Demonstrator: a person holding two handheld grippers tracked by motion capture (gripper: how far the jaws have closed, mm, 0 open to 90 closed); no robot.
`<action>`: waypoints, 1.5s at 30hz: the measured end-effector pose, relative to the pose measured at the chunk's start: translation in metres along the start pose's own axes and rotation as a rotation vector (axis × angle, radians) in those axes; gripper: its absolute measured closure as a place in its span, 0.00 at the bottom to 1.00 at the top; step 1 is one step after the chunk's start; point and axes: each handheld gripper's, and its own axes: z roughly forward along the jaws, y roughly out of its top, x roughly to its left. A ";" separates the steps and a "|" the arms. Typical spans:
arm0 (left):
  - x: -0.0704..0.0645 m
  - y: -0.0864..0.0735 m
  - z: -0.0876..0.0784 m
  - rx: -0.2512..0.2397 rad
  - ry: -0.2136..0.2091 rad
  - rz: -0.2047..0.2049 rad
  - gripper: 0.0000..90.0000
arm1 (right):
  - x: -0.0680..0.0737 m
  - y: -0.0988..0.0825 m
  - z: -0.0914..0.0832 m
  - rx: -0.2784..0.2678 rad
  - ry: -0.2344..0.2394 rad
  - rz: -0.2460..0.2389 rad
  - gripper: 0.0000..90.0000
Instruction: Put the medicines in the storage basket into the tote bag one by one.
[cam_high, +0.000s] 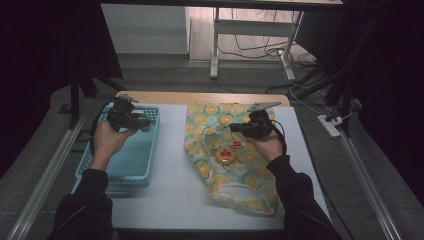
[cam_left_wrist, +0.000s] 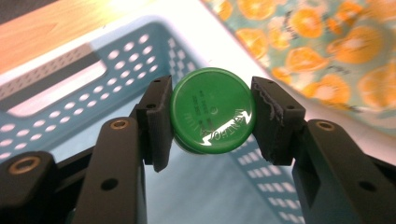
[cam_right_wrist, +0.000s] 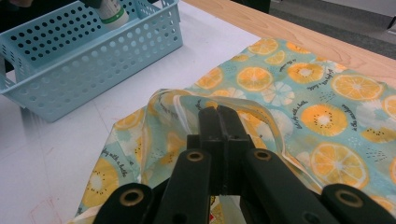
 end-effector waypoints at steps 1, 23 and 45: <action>-0.003 0.001 -0.001 -0.006 -0.010 0.005 0.58 | 0.000 0.000 0.000 0.001 -0.001 0.000 1.00; -0.083 0.026 0.012 -0.029 -0.192 0.170 0.58 | 0.002 0.002 0.000 -0.002 -0.002 -0.007 1.00; -0.146 0.046 0.051 0.004 -0.320 0.280 0.58 | 0.002 0.002 0.001 -0.005 -0.006 -0.005 1.00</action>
